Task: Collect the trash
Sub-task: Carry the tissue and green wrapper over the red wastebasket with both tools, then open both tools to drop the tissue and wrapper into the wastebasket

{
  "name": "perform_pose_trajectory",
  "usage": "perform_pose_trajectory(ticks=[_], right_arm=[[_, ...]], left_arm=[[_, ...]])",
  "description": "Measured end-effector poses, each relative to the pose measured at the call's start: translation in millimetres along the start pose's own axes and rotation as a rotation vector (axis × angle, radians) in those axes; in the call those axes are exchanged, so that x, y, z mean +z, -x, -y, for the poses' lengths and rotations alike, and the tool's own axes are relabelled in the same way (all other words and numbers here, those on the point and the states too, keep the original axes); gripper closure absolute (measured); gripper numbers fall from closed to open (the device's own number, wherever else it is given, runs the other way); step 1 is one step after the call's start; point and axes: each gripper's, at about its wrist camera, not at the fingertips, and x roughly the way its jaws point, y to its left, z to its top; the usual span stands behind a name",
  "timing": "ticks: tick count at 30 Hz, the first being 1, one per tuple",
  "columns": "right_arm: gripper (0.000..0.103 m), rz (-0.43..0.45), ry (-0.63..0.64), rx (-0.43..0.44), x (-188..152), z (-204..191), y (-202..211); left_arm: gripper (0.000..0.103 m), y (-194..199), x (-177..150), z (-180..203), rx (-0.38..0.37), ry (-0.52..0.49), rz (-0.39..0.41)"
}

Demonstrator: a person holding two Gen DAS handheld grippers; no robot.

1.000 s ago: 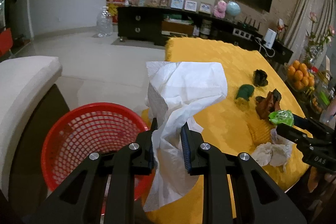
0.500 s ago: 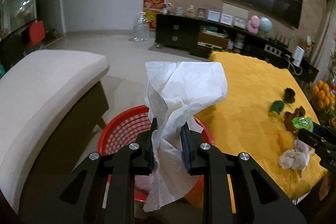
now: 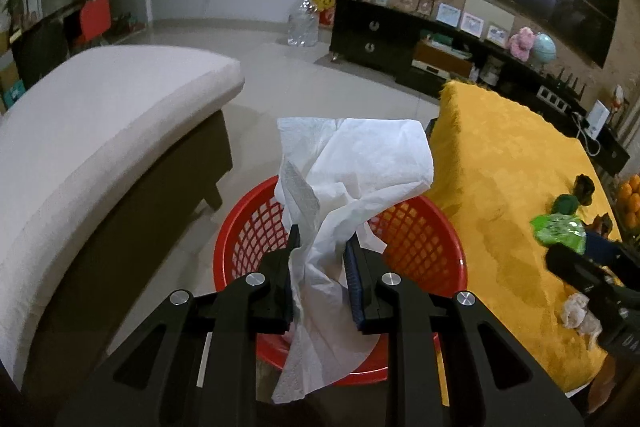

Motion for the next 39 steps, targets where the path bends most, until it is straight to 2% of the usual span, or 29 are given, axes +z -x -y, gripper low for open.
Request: perform_pose_trajectory(ticks=[11,20,23,25,29,31,34,39], right_arm=[[0.043,-0.081,0.017,0.069,5,-31,-49],[0.041,-0.125,0.055,0.091,-1,-41,-63],[0.032,-0.127,0.042,0.1,0,-39,-64],[0.03,-0.122,0.041,0.097,-1,-38,-62],[0.03,-0.114,0.03,0.088,-3,-36,-59],[0.03,-0.107,0.02,0.083,-3,-32,-56],[0.03,-0.087,0.011,0.068,-3,-26,-48],[0.03,-0.048,0.005,0.034,-3,-18,-33]], left_arm=[[0.083,-10,-1,-8,0.037,0.02,-0.052],[0.082,-11,-1,-7,0.035,0.021,-0.056],[0.068,-11,-1,-9,0.027,0.034,-0.065],[0.057,-11,0,-11,0.023,0.045,-0.059],[0.05,-9,-1,-12,0.021,0.055,-0.05],[0.042,-7,-2,-12,0.027,0.057,-0.045],[0.036,-4,-1,-10,0.03,0.06,-0.025],[0.029,1,2,-10,0.036,0.066,0.006]])
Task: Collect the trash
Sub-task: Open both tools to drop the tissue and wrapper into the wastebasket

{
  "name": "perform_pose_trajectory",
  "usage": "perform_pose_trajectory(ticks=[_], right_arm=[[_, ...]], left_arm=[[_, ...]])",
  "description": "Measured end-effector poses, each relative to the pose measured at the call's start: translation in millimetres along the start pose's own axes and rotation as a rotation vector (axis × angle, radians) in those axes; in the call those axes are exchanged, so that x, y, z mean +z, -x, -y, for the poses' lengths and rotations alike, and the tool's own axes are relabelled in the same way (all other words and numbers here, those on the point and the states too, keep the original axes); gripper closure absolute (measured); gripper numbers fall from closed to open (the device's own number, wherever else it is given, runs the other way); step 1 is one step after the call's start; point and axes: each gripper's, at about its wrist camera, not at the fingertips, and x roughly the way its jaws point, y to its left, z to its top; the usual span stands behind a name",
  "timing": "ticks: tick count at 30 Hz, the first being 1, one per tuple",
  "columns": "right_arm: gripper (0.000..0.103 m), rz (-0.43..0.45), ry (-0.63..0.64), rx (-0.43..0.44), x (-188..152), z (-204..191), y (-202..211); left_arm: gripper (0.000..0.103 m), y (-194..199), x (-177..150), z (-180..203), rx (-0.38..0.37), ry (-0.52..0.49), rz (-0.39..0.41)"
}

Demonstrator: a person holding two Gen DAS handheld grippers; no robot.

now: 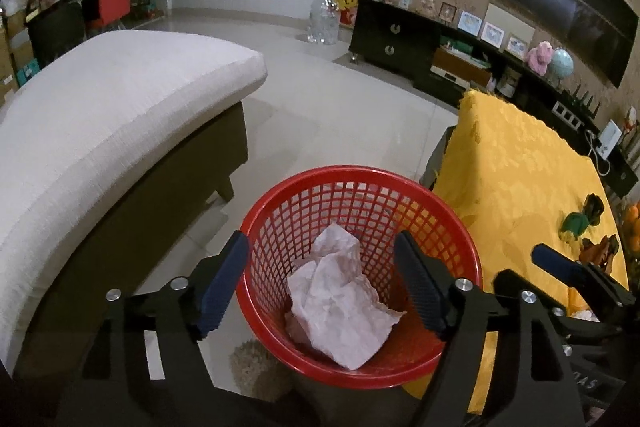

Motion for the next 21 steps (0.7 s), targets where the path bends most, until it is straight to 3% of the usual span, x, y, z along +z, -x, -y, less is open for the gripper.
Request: perform_pose_trajectory(ticks=[12,21], right_arm=[[0.03,0.073,-0.028,-0.085,-10,20,38],[0.029,0.127,-0.088,-0.199,-35,67,95]], left_arm=[[0.024,10,-2,10,-0.041,-0.022,0.053],[0.024,11,-7,25,-0.052,-0.072,0.057]])
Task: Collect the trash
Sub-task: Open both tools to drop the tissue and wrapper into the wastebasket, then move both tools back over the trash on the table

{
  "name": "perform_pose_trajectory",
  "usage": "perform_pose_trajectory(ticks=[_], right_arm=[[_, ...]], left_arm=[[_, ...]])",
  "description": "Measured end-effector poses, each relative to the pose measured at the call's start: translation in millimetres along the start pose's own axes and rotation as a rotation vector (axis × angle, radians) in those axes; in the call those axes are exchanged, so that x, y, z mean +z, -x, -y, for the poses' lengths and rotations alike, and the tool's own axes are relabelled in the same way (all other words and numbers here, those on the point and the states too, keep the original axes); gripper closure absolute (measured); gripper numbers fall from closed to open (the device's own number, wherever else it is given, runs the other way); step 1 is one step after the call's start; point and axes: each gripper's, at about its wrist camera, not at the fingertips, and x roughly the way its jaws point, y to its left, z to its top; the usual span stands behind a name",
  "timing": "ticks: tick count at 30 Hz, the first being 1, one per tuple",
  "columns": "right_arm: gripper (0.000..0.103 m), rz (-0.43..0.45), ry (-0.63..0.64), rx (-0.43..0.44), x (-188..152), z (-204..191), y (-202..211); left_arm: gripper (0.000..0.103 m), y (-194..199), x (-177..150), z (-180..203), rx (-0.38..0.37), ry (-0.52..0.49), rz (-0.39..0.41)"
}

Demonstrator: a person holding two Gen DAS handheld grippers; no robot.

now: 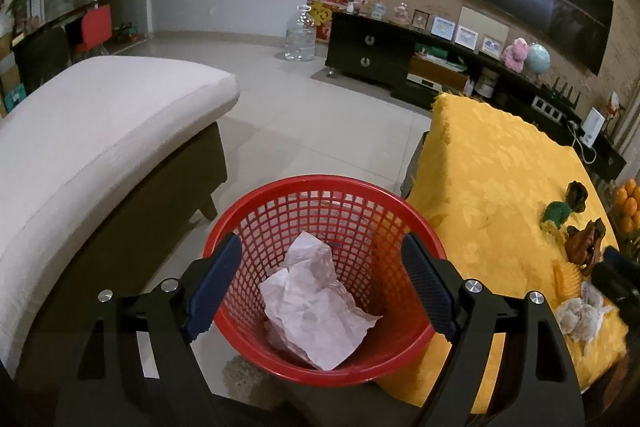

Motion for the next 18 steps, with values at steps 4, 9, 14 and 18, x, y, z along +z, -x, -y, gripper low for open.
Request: perform_pose_trajectory(ticks=[4,9,14,18], right_arm=[[0.029,0.023,-0.037,-0.09,-13,42,28],[0.028,0.031,-0.101,-0.168,-35,85,54],[0.028,0.037,-0.149,-0.224,-56,108,70],[0.028,0.033,-0.149,-0.25,-66,111,75]], left_arm=[[0.024,-1,-2,9,-0.001,-0.025,-0.001],[0.024,-3,-6,22,-0.016,-0.055,-0.013],[0.024,-5,-10,38,-0.021,-0.096,-0.021],[0.024,-5,-13,52,-0.034,-0.129,-0.029]])
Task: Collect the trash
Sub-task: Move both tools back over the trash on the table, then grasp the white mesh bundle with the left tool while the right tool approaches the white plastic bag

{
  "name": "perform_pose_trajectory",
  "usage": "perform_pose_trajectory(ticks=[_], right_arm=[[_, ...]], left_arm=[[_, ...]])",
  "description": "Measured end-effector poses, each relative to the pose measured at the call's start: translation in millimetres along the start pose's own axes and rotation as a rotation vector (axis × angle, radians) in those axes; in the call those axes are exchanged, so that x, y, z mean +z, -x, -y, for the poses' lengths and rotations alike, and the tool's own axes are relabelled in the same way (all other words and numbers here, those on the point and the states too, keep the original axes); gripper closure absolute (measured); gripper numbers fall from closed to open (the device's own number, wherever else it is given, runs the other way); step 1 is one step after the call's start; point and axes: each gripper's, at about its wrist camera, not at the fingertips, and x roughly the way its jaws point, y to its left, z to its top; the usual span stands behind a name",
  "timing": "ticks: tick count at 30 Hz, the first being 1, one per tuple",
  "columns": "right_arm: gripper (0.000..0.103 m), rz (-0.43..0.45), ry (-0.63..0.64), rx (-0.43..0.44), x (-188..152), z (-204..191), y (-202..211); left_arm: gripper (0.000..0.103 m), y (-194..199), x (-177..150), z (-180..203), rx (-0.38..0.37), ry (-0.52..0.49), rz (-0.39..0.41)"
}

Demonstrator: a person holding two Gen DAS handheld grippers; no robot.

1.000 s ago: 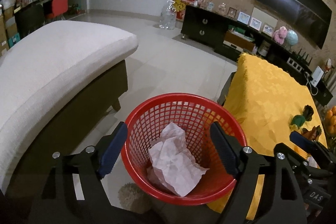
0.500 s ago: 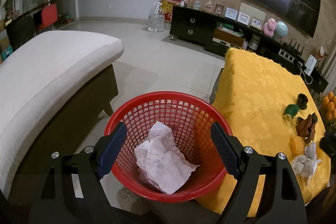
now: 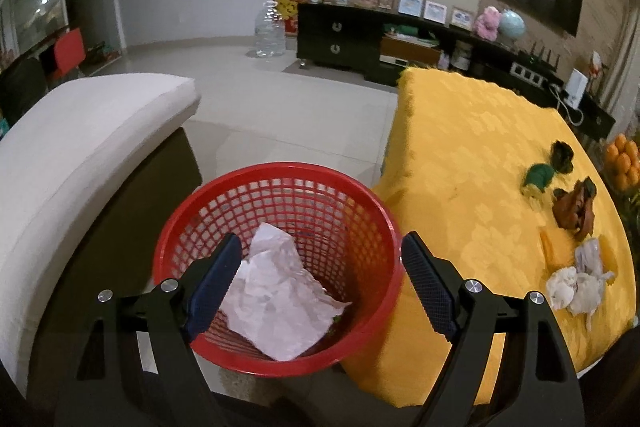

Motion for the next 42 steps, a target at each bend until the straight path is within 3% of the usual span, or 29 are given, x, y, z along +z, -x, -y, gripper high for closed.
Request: perform_pose_trajectory(ticks=[10,24,31,38,40,42], right_arm=[[0.028,-0.01,-0.084,-0.066,-12,34,2],[0.028,-0.03,-0.185,-0.085,-21,66,-2],[0.028,-0.034,-0.204,-0.081,-23,74,-3],[0.028,-0.046,-0.212,-0.072,-23,77,-7],[0.028,-0.051,-0.21,-0.07,-24,76,-9],[0.028,-0.056,-0.205,-0.068,-23,75,-11]], left_arm=[[0.019,4,-8,59,-0.066,-0.146,0.002],[0.017,1,-35,190,-0.342,-0.383,-0.104],[0.017,-19,-46,235,-0.367,-0.467,-0.15],[0.018,-37,-54,242,-0.403,-0.456,-0.191],[0.035,-37,-55,240,-0.423,-0.456,-0.189],[0.044,-39,-56,239,-0.444,-0.455,-0.204]])
